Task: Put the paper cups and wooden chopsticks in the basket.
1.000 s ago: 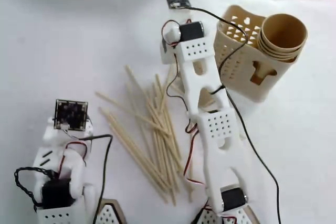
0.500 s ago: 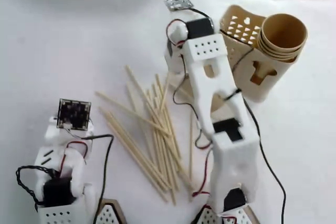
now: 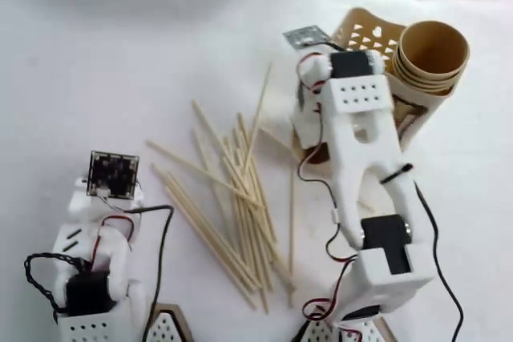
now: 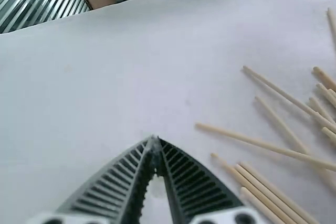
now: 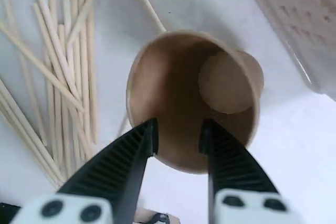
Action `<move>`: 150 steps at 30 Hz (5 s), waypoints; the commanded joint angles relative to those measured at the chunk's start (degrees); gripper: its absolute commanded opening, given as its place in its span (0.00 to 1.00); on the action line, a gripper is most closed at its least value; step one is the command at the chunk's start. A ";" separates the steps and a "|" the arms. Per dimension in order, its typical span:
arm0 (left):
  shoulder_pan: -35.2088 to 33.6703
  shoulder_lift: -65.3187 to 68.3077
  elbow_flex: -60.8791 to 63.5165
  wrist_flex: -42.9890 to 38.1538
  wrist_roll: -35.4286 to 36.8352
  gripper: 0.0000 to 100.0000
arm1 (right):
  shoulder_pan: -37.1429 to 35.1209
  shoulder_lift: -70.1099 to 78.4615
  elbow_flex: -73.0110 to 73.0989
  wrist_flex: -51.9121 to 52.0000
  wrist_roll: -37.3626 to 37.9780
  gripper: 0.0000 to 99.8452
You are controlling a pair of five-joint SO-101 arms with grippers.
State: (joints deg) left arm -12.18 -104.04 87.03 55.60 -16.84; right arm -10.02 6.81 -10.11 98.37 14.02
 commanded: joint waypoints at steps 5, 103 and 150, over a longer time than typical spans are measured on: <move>-0.31 -0.40 -0.44 -0.97 -0.62 0.02 | 8.40 -3.82 1.41 0.13 7.47 0.14; -0.31 -0.40 1.14 -2.73 -0.79 0.02 | 19.30 -18.15 -22.15 -13.58 31.30 0.02; -0.31 -0.40 1.23 -2.81 -0.79 0.02 | 23.87 -9.54 3.16 -52.09 15.03 0.02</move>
State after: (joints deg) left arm -12.18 -104.04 88.62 54.11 -17.19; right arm 13.36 -1.54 -8.70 49.76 30.99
